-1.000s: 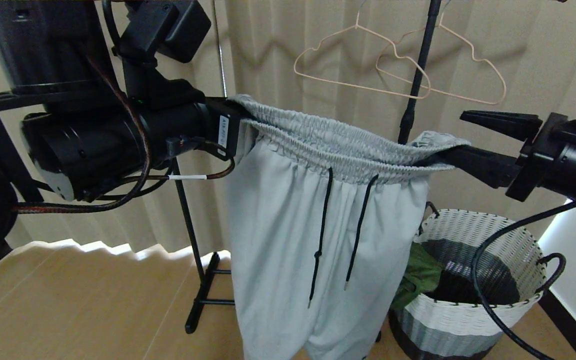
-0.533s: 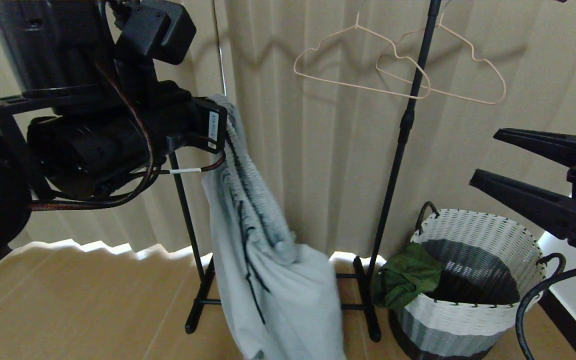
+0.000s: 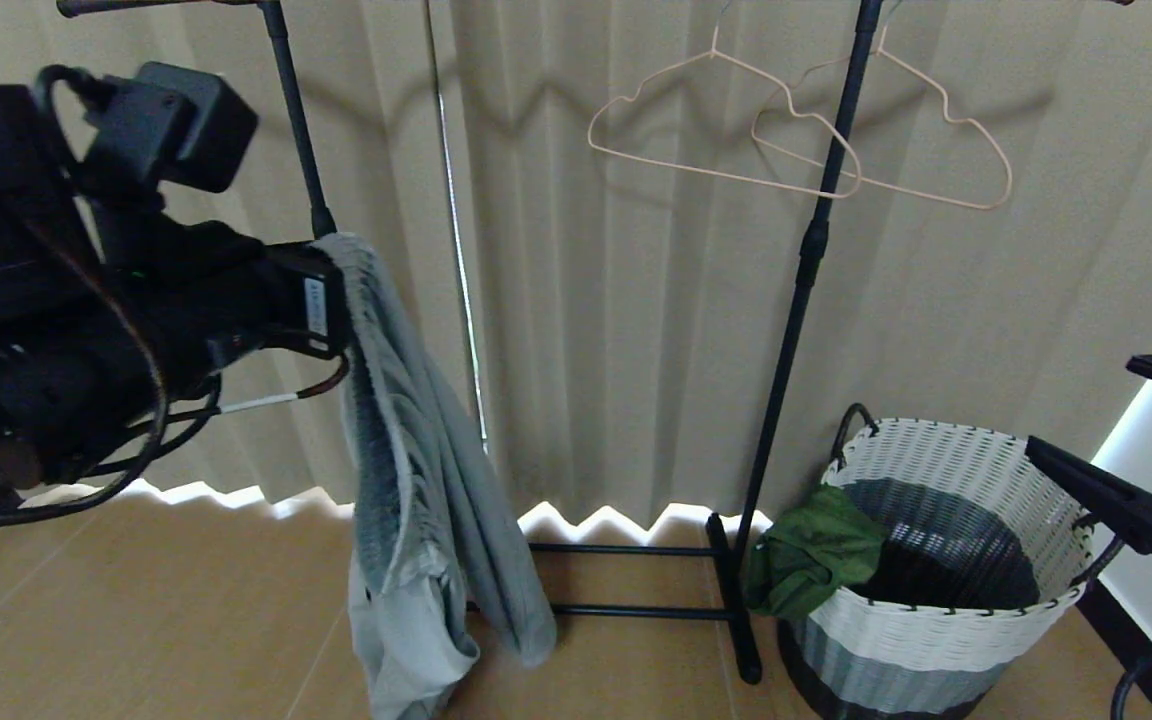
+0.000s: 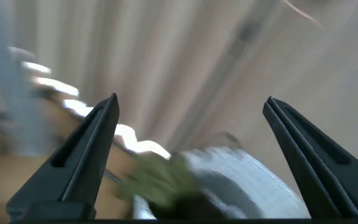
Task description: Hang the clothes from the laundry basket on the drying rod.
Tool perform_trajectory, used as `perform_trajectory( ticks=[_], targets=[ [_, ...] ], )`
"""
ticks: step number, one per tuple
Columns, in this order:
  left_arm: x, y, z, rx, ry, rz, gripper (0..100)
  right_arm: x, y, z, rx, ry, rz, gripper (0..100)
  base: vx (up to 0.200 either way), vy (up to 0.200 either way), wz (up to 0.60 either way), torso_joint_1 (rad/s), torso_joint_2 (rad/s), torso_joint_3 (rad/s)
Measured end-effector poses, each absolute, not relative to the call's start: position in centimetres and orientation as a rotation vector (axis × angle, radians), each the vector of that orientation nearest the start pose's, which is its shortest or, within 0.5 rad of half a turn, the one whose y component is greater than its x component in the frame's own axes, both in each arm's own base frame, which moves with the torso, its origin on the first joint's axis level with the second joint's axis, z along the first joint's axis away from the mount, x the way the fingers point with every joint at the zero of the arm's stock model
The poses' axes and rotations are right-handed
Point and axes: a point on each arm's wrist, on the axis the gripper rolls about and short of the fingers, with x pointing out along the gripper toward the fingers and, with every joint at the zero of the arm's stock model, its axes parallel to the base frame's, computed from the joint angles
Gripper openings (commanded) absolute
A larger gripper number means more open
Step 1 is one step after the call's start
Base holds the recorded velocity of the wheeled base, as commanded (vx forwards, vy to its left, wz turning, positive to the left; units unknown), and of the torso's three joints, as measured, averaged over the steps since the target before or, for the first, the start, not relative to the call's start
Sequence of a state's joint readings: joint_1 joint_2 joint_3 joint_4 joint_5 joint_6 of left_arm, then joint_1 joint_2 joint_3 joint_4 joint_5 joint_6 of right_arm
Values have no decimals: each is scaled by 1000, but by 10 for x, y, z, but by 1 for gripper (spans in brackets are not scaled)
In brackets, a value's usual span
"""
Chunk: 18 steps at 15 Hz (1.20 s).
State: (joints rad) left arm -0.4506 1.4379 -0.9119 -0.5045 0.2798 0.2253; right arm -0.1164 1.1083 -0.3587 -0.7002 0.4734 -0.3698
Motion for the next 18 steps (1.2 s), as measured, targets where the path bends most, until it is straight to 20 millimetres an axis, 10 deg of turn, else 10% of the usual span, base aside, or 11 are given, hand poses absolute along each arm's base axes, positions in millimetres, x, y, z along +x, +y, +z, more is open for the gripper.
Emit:
perform_trajectory(
  ticks=[8, 18],
  targets=[
    [122, -22, 237, 200, -35, 1, 0, 122, -20, 165, -343, -36, 91, 100, 0, 0, 0, 0, 0, 0],
    [36, -7, 215, 110, -127, -192, 0, 121, -20, 169, -240, -44, 84, 100, 0, 0, 0, 0, 0, 0]
  ],
)
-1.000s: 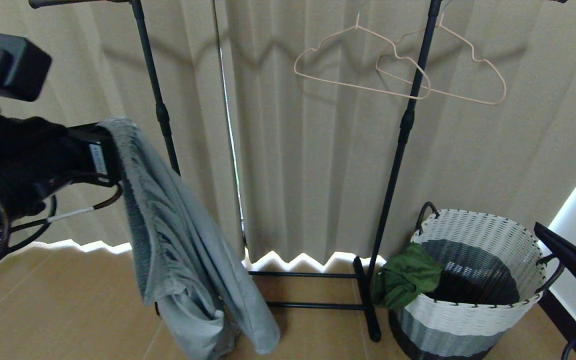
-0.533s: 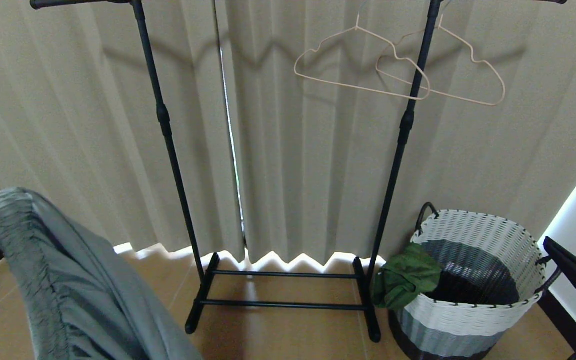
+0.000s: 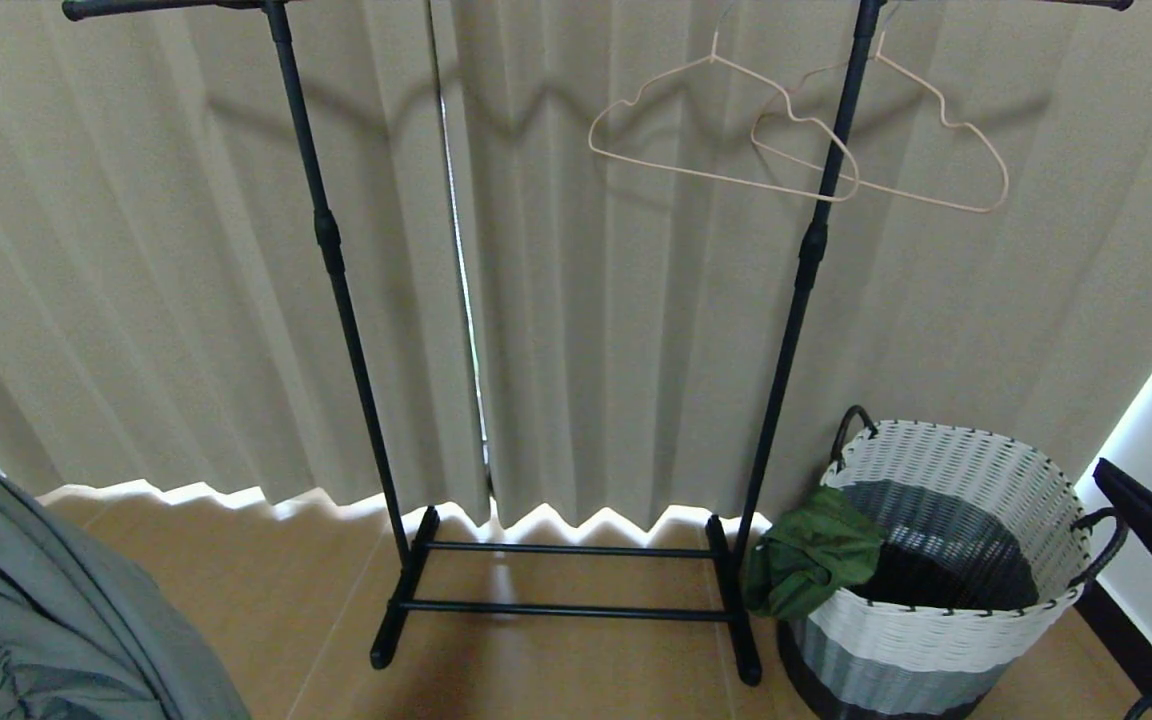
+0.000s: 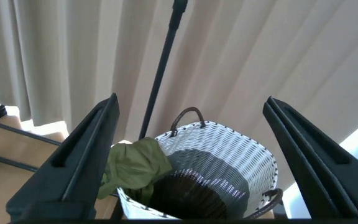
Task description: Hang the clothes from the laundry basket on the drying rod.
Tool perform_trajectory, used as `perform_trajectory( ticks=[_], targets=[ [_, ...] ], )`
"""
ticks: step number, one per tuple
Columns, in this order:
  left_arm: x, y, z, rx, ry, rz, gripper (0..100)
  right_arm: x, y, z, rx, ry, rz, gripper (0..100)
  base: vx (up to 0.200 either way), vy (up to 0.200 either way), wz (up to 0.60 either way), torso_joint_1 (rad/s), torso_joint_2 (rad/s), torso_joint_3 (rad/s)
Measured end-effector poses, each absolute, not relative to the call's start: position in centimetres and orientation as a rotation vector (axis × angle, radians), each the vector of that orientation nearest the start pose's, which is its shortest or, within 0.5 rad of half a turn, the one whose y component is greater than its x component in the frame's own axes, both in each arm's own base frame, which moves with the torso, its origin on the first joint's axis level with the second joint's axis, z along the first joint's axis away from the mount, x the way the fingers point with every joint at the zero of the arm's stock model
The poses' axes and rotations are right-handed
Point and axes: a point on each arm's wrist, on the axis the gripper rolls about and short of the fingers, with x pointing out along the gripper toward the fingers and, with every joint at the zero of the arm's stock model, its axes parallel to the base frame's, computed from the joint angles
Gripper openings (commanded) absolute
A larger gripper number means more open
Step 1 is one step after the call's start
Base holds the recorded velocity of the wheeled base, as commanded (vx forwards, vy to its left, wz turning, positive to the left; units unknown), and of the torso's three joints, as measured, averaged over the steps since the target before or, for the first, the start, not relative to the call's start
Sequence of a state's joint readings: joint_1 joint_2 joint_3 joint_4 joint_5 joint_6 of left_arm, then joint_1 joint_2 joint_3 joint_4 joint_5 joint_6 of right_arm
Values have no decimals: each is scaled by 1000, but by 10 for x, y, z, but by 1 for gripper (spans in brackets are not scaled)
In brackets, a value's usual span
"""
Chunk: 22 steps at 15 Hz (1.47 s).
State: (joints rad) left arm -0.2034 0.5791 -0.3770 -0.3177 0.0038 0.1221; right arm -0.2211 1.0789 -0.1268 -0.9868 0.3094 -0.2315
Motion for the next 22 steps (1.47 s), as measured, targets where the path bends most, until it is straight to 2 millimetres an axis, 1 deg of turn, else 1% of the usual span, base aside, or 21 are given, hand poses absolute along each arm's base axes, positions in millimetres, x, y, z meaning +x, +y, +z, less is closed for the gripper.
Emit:
perform_trajectory(
  ticks=[4, 7, 9, 13, 15, 18, 20, 22],
  targets=[
    [34, -8, 214, 101, -136, -219, 0, 122, -21, 170, -240, -43, 61, 100, 0, 0, 0, 1, -15, -14],
    [34, -8, 222, 31, -149, -222, 0, 122, -21, 171, -242, -44, 58, 100, 0, 0, 0, 27, -248, -274],
    [39, -9, 230, -15, -152, -225, 0, 122, -21, 171, -242, -45, 57, 100, 0, 0, 0, 46, -493, -352],
    [57, -12, 237, -37, -162, -227, 0, 122, -21, 170, -241, -41, 57, 100, 0, 0, 0, 108, -463, -347],
    [64, -14, 232, -30, -124, -227, 0, 122, -21, 170, -241, -41, 58, 100, 0, 0, 0, 124, -471, -327],
    [72, -16, 215, 14, -47, -224, 0, 121, -21, 169, -240, -37, 58, 100, 0, 0, 0, 152, -479, -331],
    [74, -16, 204, 57, -7, -224, 0, 121, -21, 167, -237, -32, 61, 100, 0, 0, 0, 166, -493, -312],
    [75, -16, 195, 142, 19, -224, 0, 120, -20, 163, -232, -16, 66, 100, 0, 0, 0, 185, -493, -312]
  ],
)
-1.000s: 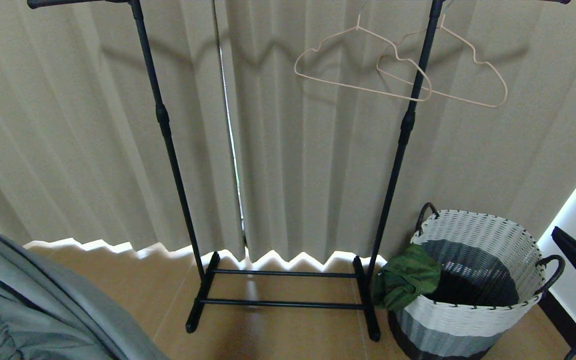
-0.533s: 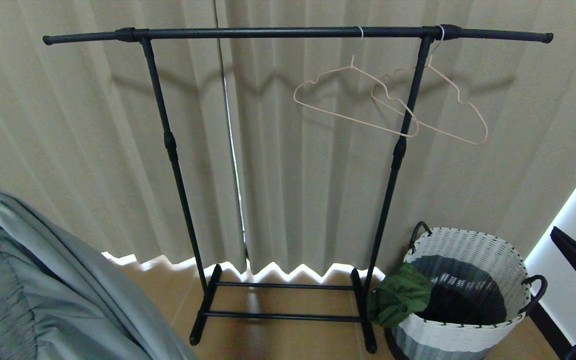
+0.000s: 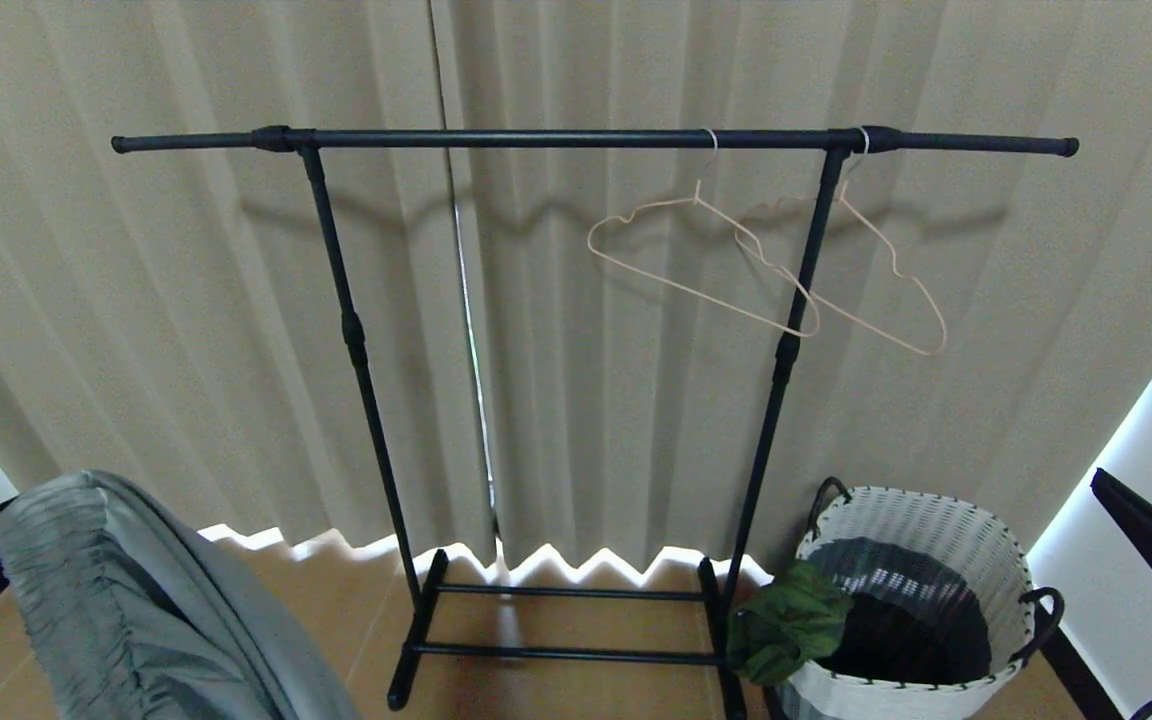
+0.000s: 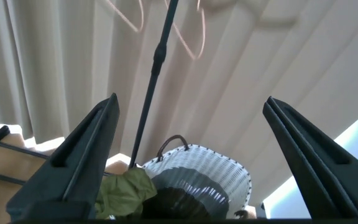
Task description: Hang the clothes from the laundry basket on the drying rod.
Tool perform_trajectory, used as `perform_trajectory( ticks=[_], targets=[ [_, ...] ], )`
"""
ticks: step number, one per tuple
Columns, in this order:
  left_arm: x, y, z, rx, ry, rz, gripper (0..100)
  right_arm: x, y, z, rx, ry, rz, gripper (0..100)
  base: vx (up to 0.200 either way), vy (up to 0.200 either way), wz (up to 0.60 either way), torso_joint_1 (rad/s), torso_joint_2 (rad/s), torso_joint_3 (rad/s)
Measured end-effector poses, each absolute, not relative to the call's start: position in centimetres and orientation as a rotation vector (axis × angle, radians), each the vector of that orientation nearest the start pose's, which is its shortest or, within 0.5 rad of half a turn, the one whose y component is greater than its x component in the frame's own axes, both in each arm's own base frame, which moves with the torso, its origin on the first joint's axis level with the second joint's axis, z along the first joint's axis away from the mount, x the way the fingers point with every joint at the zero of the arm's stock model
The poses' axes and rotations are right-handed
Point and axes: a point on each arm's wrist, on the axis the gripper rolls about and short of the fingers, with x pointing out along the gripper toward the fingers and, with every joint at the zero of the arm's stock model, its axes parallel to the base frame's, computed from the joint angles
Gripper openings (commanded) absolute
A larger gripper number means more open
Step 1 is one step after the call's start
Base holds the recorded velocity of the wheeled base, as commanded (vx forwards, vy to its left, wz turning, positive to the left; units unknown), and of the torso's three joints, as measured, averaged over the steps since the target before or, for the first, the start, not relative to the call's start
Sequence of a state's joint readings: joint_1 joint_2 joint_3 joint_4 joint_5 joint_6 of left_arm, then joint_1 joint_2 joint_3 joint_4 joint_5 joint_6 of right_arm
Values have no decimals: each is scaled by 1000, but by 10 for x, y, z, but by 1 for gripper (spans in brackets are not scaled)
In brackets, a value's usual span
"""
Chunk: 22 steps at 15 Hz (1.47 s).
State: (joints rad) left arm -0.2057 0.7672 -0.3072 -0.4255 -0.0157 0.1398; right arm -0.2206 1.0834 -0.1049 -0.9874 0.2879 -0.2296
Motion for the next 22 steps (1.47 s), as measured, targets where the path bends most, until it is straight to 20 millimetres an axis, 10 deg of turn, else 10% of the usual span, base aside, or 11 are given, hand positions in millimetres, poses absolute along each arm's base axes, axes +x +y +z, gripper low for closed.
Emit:
perform_trajectory(
  ticks=[22],
  targets=[
    [74, -16, 184, 153, 55, -233, 0, 123, -19, 152, -211, 73, 95, 100, 64, -64, 0, 51, -125, -75]
  ],
)
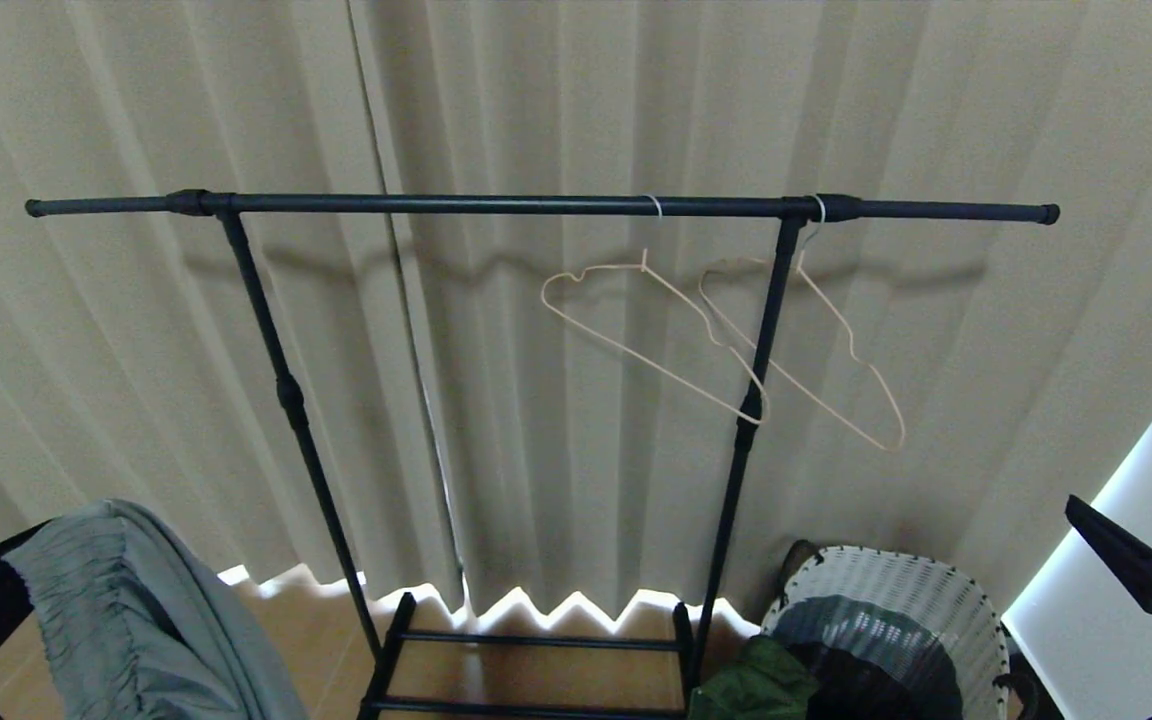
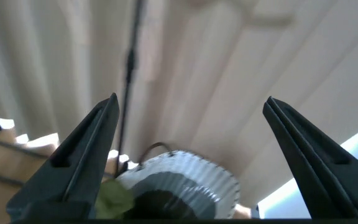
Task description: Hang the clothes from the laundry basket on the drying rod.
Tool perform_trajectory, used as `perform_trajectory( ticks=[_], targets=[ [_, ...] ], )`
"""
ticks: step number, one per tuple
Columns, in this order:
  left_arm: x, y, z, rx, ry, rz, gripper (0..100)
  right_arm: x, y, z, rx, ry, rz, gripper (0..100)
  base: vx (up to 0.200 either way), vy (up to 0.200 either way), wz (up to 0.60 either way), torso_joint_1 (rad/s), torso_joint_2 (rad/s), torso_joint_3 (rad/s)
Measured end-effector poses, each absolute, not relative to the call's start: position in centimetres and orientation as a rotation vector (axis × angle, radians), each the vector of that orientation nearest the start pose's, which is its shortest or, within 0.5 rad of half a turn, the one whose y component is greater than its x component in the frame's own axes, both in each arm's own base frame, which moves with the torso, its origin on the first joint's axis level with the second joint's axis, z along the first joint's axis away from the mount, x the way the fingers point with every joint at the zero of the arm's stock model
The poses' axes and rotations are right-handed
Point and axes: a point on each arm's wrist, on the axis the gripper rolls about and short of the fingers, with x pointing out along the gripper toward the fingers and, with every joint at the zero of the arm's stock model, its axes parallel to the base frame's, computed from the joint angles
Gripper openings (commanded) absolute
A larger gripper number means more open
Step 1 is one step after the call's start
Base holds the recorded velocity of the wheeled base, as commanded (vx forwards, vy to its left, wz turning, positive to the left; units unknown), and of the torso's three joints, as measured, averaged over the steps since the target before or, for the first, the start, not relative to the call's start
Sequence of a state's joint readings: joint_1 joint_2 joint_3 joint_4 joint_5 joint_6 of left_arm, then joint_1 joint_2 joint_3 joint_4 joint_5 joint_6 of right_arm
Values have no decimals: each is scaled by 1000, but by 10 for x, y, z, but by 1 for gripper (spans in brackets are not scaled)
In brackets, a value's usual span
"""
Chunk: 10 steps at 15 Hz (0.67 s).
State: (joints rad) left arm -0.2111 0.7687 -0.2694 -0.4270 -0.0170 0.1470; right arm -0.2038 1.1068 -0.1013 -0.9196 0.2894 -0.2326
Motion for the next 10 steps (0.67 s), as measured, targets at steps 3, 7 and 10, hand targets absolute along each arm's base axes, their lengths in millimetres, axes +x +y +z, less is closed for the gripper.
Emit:
perform_trajectory(
  ticks=[3, 7, 10],
  targets=[
    [73, -16, 184, 151, 50, -233, 0, 123, -19, 152, -211, 74, 95, 100, 0, 0, 0, 0, 0, 0],
    [73, -16, 185, 148, 47, -231, 0, 124, -19, 153, -211, 74, 95, 100, 150, 0, 0, 2, 4, 4],
    [73, -16, 185, 148, 45, -232, 0, 130, -20, 155, -210, 79, 92, 100, 200, 0, 0, -9, 2, 4]
  ],
)
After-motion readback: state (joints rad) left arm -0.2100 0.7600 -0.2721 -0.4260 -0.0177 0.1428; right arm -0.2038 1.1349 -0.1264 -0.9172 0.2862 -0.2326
